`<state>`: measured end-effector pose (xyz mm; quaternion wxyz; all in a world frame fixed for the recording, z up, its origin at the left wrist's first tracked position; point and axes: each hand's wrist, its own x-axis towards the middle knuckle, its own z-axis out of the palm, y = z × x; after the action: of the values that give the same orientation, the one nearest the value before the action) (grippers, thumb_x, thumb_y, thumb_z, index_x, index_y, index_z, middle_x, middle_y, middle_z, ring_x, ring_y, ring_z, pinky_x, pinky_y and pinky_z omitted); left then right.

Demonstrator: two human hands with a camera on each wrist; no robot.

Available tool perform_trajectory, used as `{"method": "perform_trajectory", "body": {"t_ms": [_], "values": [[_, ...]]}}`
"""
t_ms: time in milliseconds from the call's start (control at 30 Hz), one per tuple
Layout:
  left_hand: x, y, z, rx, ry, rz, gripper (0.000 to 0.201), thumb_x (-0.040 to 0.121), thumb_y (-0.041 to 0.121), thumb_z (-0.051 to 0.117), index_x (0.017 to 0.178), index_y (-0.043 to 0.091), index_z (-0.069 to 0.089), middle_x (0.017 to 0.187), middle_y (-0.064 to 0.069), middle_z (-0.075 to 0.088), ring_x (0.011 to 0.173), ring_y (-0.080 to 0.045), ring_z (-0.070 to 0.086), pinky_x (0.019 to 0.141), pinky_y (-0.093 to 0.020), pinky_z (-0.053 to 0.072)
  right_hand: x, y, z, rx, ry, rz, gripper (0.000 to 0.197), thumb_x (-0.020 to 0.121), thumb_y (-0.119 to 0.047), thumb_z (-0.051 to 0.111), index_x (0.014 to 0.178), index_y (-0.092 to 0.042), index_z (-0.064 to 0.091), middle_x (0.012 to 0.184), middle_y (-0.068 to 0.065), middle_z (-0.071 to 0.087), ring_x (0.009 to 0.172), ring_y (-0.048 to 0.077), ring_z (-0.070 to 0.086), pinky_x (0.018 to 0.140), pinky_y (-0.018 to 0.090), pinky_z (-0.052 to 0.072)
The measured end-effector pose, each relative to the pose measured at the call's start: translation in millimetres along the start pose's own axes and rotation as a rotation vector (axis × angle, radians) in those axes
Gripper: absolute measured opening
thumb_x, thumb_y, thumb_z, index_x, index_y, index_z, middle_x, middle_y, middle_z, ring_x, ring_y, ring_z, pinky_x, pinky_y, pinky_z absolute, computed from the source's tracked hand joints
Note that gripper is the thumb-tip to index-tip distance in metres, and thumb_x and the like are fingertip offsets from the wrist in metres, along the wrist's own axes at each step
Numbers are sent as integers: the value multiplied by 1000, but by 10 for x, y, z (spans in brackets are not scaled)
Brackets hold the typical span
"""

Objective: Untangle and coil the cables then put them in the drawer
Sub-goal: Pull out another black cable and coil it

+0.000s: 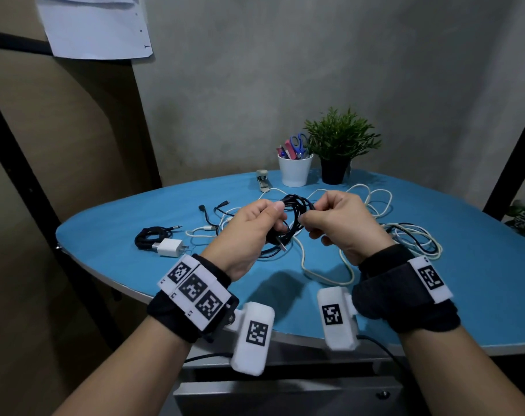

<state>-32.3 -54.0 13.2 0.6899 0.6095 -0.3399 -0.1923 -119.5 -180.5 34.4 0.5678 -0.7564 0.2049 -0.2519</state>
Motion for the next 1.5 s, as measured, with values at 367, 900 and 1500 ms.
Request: {"method": "perform_trajectory", "body": {"t_ms": [367, 900, 1500], "values": [[-22, 20, -19, 262, -67, 64, 21, 98, 21, 42, 84, 7, 50, 48, 8, 56, 59, -11, 52, 61, -16, 44, -57, -17, -1, 307, -172, 86, 15, 90, -9, 58, 78, -9, 49, 67, 13, 67, 53, 18, 66, 49, 26, 54], [6, 10, -6, 175, -60, -48, 30, 100, 27, 36, 75, 13, 45, 58, 5, 43, 57, -10, 52, 64, -22, 42, -61, -9, -114, 313, -297, 64, 13, 79, -1, 65, 83, -13, 66, 75, -4, 67, 69, 7, 61, 73, 32, 43], [-46, 113, 67, -261, -104, -164, 31, 100, 28, 35, 75, 13, 44, 56, 4, 41, 53, -8, 48, 56, -17, 41, -59, 6, 79, 179, -30, -261, 31, 72, 14, 66, 68, -13, 52, 81, 20, 59, 74, 24, 52, 70, 41, 44]]}}
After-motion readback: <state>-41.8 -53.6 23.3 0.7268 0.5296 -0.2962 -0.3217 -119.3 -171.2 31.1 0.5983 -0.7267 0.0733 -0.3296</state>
